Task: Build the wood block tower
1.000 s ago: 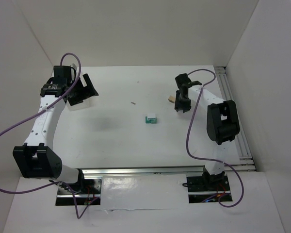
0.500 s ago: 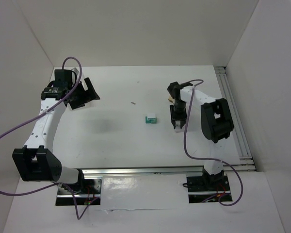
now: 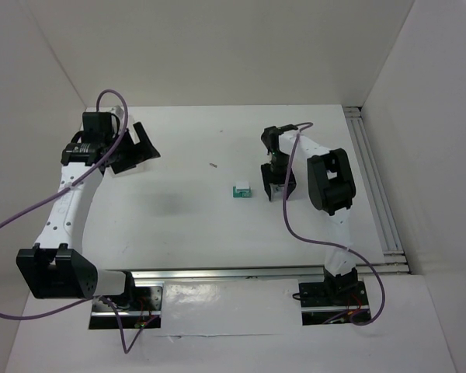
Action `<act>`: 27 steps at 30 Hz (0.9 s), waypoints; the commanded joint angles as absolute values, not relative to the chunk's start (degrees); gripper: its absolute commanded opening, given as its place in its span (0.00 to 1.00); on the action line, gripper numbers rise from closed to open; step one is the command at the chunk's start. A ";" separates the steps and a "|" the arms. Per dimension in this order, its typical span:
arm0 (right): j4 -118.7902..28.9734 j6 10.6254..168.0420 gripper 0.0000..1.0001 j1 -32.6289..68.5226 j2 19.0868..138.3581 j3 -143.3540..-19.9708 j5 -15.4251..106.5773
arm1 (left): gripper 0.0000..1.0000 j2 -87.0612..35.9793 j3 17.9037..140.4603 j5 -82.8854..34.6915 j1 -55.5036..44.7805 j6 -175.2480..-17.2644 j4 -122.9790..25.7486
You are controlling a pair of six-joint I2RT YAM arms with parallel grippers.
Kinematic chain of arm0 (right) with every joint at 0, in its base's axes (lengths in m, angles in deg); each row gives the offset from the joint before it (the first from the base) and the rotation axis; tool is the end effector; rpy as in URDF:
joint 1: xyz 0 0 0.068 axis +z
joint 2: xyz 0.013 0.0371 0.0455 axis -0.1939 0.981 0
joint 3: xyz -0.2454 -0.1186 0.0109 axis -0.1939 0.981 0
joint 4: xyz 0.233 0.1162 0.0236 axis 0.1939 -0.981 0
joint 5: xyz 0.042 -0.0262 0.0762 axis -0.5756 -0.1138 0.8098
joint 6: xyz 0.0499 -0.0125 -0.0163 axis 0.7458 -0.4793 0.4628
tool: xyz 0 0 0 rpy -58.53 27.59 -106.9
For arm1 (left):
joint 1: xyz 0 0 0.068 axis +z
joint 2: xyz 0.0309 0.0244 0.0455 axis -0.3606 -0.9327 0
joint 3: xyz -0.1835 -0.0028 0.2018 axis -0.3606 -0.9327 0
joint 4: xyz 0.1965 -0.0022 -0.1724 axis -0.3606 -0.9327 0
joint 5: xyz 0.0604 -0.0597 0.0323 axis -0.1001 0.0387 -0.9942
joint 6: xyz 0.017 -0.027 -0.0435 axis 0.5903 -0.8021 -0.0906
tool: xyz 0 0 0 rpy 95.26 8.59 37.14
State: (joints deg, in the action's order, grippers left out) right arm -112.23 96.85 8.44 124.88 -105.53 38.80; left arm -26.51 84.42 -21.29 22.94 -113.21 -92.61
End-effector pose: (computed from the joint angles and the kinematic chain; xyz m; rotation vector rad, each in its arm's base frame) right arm 0.3894 0.1395 0.1536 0.1391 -3.0395 0.0218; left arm 0.2841 0.0021 0.3631 -0.5053 2.2552 -0.4618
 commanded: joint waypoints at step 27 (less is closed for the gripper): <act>-62.43 101.32 0.69 14.31 91.08 -66.15 26.51 | 0.99 -25.28 83.13 -20.41 19.56 -113.86 -90.71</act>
